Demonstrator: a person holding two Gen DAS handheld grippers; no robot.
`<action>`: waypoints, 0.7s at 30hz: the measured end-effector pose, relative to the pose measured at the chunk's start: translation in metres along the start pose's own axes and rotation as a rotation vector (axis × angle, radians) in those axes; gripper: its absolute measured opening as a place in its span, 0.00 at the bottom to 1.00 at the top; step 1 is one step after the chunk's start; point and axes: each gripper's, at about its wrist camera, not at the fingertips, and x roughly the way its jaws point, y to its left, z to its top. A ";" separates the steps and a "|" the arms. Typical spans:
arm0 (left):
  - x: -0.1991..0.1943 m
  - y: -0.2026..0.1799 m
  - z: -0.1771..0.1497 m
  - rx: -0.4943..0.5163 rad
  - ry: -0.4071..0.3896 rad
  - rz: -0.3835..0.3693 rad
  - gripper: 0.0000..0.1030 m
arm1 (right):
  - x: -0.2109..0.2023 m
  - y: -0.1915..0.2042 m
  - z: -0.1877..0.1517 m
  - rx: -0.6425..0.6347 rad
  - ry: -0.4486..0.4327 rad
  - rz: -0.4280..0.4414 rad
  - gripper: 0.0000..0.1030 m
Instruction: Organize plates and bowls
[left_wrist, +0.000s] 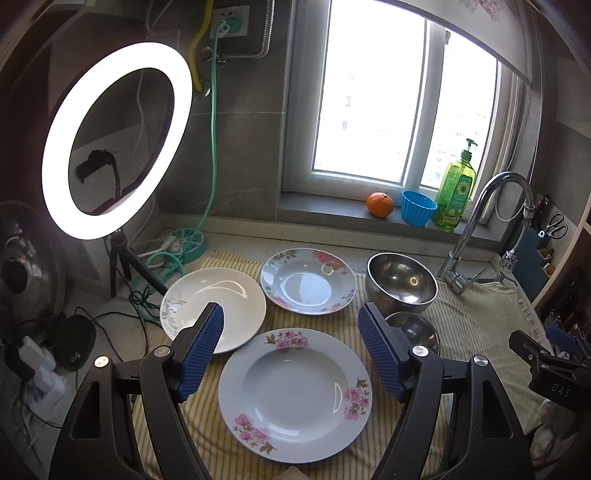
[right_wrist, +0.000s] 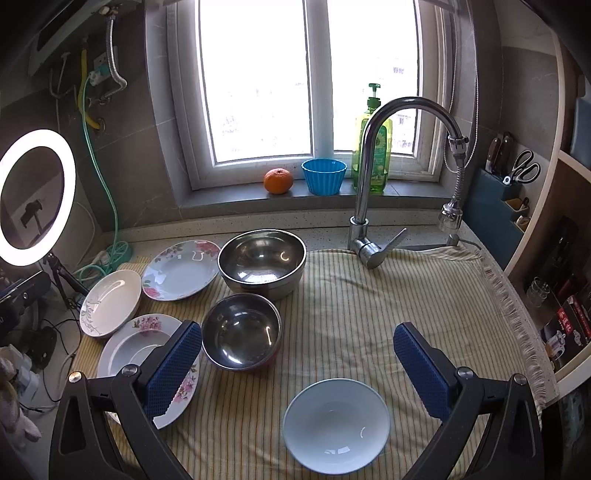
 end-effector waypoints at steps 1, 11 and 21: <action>0.001 0.002 -0.001 -0.005 0.005 0.004 0.73 | 0.002 0.000 0.000 0.003 0.009 0.005 1.00; 0.008 0.025 -0.010 -0.053 0.045 0.042 0.73 | 0.013 0.017 -0.005 -0.044 0.032 0.066 1.00; 0.015 0.052 -0.024 -0.117 0.100 0.071 0.73 | 0.022 0.045 -0.009 -0.069 0.019 0.173 1.00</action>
